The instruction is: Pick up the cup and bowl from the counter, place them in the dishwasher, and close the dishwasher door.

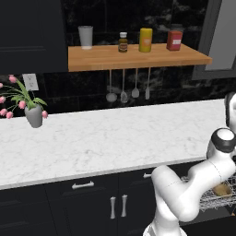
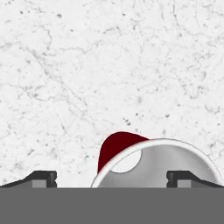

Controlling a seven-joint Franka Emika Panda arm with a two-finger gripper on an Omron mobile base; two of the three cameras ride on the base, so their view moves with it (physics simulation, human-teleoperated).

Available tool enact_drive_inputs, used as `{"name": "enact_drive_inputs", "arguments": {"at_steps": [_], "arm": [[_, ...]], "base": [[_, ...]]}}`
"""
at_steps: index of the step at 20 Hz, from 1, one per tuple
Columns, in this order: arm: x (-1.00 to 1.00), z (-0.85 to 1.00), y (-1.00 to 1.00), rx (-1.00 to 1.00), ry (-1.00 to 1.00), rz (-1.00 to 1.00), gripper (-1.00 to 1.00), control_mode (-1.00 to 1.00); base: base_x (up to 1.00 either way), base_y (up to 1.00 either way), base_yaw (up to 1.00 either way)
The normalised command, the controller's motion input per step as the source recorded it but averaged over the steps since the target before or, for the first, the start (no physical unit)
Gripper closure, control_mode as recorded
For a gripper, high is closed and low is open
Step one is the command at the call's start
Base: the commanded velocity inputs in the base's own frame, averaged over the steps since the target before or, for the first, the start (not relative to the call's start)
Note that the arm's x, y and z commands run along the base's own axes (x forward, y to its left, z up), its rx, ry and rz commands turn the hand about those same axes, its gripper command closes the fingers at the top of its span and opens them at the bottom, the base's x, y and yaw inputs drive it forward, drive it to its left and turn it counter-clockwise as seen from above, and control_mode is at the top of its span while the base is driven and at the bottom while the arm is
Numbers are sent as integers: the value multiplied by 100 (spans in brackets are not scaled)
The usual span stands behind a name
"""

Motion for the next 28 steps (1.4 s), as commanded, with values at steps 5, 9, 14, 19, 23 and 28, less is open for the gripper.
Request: {"name": "enact_drive_inputs", "arguments": {"at_steps": [5, 9, 14, 19, 23, 28], "arm": [[0, -22, 0, 0, -6, 0, -100, -100], [0, -19, 5, 0, 0, 0, 100, -100], [0, -3, 0, 0, 0, 0, 100, -100], [-29, 0, 14, 1, -4, 0, 100, -100], [-88, 37, 19, 12, -4, 0, 100, -100], [-100, 42, 5, 13, 0, 0, 100, -100]], "base": [[0, 0, 0], [0, 0, 0], [0, 0, 0], [0, 0, 0], [0, 0, 0], [0, 0, 0]]}}
